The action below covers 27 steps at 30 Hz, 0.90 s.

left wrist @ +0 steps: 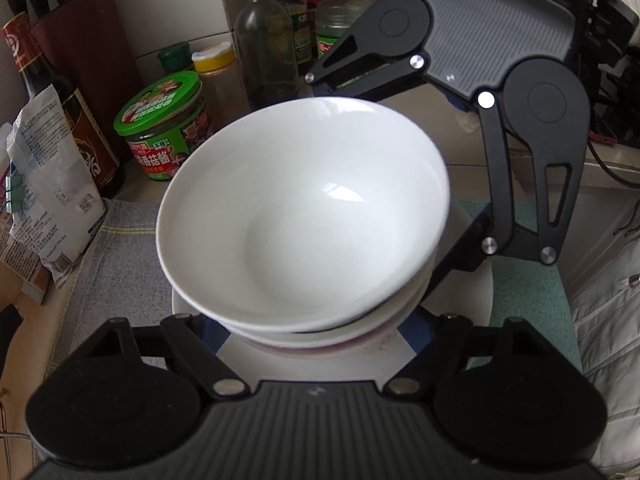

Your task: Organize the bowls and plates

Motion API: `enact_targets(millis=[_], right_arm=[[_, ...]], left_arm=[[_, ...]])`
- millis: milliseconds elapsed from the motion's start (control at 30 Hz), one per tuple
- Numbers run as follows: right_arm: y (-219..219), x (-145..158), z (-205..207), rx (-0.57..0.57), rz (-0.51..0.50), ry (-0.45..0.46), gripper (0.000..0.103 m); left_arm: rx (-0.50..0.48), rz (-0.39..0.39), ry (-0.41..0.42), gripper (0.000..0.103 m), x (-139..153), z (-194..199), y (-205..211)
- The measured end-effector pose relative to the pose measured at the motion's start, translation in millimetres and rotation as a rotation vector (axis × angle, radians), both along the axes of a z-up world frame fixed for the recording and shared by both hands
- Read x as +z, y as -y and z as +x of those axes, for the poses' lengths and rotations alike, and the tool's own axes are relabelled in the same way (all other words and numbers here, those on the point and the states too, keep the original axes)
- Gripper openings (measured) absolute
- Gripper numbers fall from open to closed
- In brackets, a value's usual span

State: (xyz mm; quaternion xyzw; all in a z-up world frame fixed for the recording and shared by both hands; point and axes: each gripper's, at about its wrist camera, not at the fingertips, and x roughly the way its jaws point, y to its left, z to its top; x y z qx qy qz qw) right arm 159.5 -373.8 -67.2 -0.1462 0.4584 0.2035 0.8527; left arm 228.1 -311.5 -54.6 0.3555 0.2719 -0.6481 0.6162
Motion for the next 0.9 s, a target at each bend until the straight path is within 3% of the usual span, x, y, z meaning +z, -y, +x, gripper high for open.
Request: enact_targets(millis=[67,333,567,667,900], right_arm=[[-1.4,1.9,-1.3,0.005,0.014,0.017,0.102],[-0.8,1.1,-6.7,0.008,0.022,0.038,0.103],[1.0,5.7,-13.4,-0.012,0.028,0.059,0.103],[-1.7,10.0,-16.0,-0.096,0.006,0.074,0.103],[-20.1,17.3,-31.9,-0.423,0.007,0.063,0.103]], left_arm=[[0.002,-0.027,0.020,0.095,1.6,-2.6,-3.8],[0.125,-0.035,0.044,0.100,-0.1,-6.7,-14.8],[0.340,-0.116,0.060,0.101,16.0,-23.9,-37.6],[0.433,-0.175,0.080,0.101,25.3,-36.4,-52.8],[0.625,-0.280,0.048,0.101,31.4,-61.8,-94.6]])
